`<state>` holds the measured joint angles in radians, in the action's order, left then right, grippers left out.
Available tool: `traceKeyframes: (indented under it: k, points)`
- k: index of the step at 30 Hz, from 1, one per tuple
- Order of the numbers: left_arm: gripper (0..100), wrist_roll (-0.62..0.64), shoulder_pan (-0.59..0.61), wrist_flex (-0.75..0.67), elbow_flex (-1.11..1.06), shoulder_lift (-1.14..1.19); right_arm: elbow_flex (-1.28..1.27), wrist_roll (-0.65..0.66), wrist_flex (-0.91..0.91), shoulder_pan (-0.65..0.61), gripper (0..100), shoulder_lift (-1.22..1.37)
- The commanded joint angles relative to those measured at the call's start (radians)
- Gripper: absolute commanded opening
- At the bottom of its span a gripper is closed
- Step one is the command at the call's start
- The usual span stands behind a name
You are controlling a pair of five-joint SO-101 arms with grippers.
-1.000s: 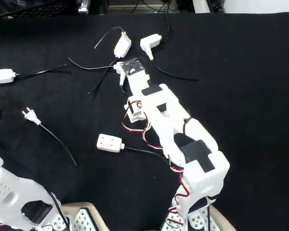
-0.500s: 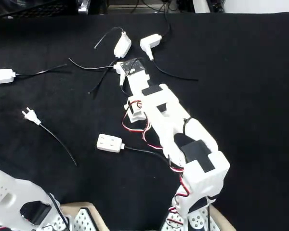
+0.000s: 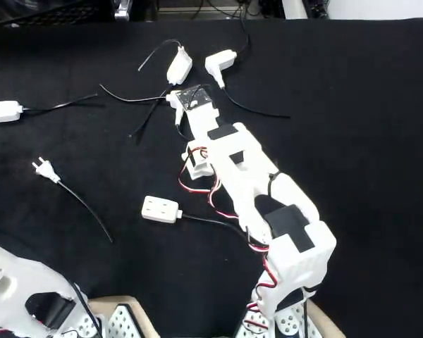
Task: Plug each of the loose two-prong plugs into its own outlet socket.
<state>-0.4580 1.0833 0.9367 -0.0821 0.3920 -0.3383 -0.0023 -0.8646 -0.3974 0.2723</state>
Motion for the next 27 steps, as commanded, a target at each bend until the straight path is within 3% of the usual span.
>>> traceKeyframes:
  k: [1,9,21,27]
  points:
    - [20,0.003,-0.004,-0.015,0.048,-0.015,0.048,-0.008,0.002,-0.005,31.1,-0.002]
    - [3,0.000,-0.027,-0.009,0.041,-0.034,0.048,-0.008,0.002,-0.006,31.1,-0.002]
    - [3,0.049,-0.025,0.003,0.051,-0.041,0.048,-0.008,0.002,-0.006,31.1,-0.002]
    - [3,0.170,-0.068,0.203,0.143,-0.178,0.048,-0.012,0.002,-0.006,31.1,-0.002]
